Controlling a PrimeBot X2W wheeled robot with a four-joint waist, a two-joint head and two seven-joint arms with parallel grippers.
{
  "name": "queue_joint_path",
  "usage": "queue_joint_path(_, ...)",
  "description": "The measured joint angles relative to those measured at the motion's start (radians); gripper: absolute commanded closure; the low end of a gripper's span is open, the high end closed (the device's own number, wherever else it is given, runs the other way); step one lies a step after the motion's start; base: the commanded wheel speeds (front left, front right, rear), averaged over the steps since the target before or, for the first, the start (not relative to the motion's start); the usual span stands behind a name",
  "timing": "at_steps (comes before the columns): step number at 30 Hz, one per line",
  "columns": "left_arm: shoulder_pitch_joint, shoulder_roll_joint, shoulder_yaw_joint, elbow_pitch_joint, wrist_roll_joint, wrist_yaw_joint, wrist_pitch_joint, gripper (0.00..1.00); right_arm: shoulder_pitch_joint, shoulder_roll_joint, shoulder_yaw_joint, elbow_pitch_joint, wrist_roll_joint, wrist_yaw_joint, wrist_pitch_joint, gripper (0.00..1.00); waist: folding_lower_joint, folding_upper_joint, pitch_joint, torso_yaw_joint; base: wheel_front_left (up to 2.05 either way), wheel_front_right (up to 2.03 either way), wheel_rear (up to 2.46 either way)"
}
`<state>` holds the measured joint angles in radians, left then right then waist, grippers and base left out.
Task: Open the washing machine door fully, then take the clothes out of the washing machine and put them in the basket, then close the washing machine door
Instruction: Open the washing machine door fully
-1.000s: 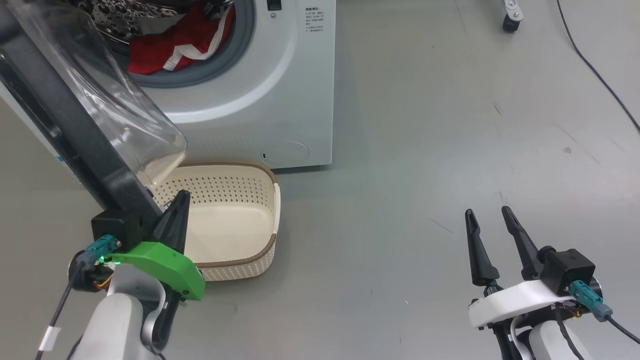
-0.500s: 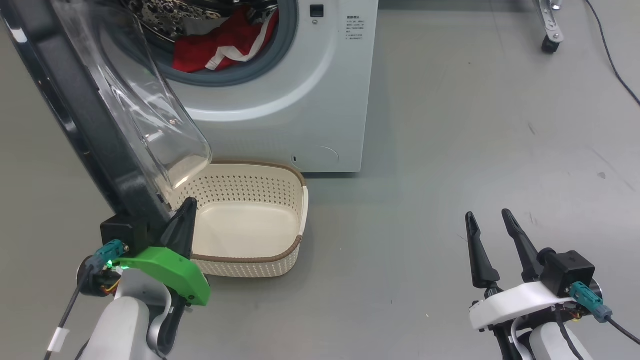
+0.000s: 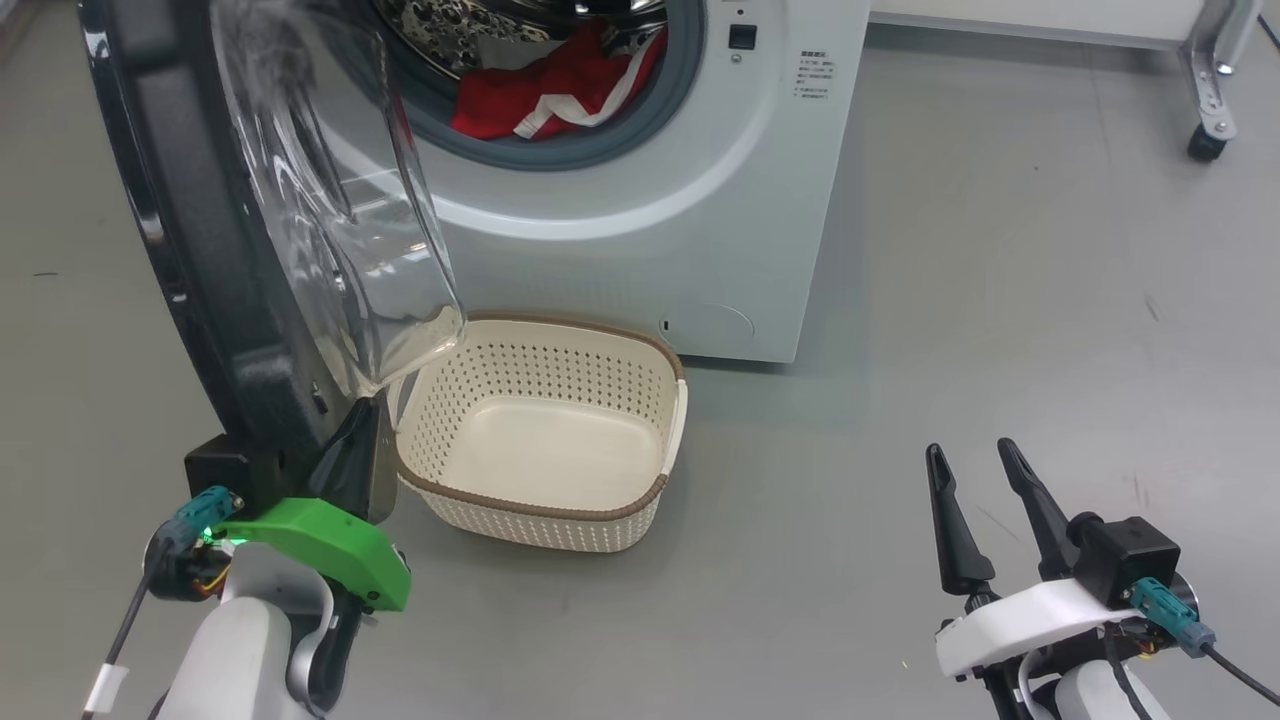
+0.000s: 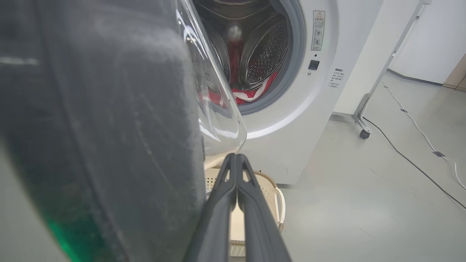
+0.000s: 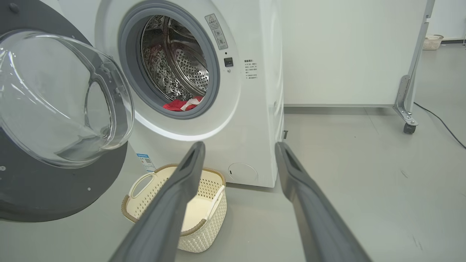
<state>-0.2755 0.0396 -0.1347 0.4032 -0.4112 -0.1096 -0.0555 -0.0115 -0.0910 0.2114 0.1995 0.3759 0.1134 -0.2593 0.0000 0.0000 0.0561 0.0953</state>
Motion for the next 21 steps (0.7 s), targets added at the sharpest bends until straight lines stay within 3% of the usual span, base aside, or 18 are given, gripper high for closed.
queue_joint_path(10, 0.000, 0.004, 0.038, 0.009, -0.025, 0.014, -0.008, 1.00, 0.000, 0.002, 0.019, 0.001, -0.002, 0.003, 0.000, 0.00, 0.0000, 0.0000, 0.004, 0.070, 0.00, 0.00, 0.00)
queue_joint_path(21, -0.002, 0.047, 0.141, -0.002, -0.067, 0.044, -0.026, 1.00, -0.005, 0.001, 0.043, 0.001, -0.016, 0.008, 0.000, 0.00, 0.0000, 0.0000, 0.064, 0.105, 0.00, 0.00, 0.00)
